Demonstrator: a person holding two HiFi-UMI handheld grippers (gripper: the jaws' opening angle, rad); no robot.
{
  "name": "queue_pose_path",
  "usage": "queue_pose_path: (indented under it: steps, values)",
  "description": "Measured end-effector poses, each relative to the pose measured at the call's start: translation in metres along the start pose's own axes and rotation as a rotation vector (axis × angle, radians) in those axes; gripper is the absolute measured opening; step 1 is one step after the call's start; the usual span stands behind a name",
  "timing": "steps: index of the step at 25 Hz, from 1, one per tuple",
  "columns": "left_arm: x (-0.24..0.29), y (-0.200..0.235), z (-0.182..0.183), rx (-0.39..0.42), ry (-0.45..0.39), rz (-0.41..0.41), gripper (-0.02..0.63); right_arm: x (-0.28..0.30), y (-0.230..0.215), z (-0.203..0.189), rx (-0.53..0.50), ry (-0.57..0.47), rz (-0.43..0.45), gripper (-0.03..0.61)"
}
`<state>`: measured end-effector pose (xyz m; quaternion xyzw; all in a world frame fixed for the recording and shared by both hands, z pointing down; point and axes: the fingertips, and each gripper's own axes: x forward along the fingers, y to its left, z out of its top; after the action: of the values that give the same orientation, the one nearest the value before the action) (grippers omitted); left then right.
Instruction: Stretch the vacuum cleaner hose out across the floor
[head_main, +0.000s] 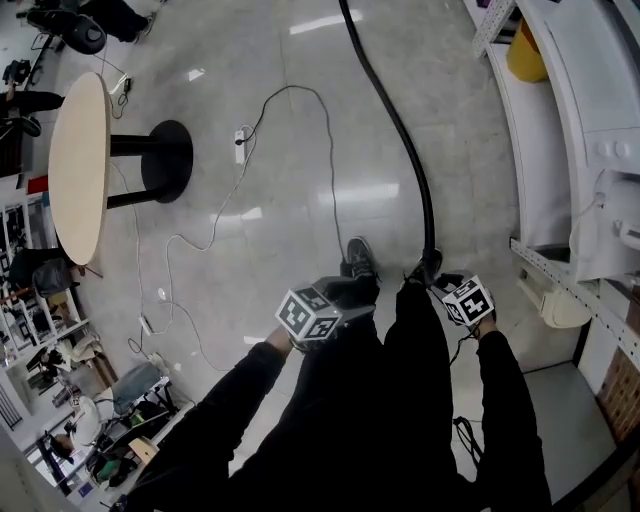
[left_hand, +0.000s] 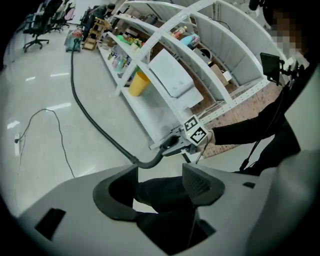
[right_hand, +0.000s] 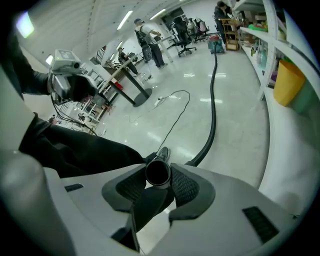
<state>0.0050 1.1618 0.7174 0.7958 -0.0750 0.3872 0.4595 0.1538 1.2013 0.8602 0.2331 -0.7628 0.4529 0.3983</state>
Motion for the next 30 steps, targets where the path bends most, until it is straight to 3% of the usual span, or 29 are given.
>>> queue_pose_path:
  steps: [4,8,10,13,19,30]
  values:
    - [0.029,-0.022,-0.014,-0.016,0.049,-0.055,0.287,0.047,0.002,-0.025,0.051,0.053,0.051,0.155]
    - [0.042,-0.033,-0.026,-0.010,0.079,-0.083,0.288,0.073,0.010,-0.039,0.114,0.058,0.040,0.159]
    - [0.043,-0.032,-0.029,-0.010,0.083,-0.082,0.287,0.078,0.012,-0.046,0.141,0.059,0.021,0.235]
    - [0.038,-0.023,-0.027,-0.020,0.068,-0.066,0.287,0.075,0.013,-0.055,0.192,0.048,-0.008,0.273]
    - [0.030,-0.012,-0.010,-0.027,0.037,-0.057,0.287,0.049,-0.007,-0.061,0.247,0.015,-0.057,0.281]
    - [0.036,-0.010,-0.010,-0.003,0.025,-0.056,0.287,0.038,0.000,-0.043,0.280,-0.072,-0.052,0.279]
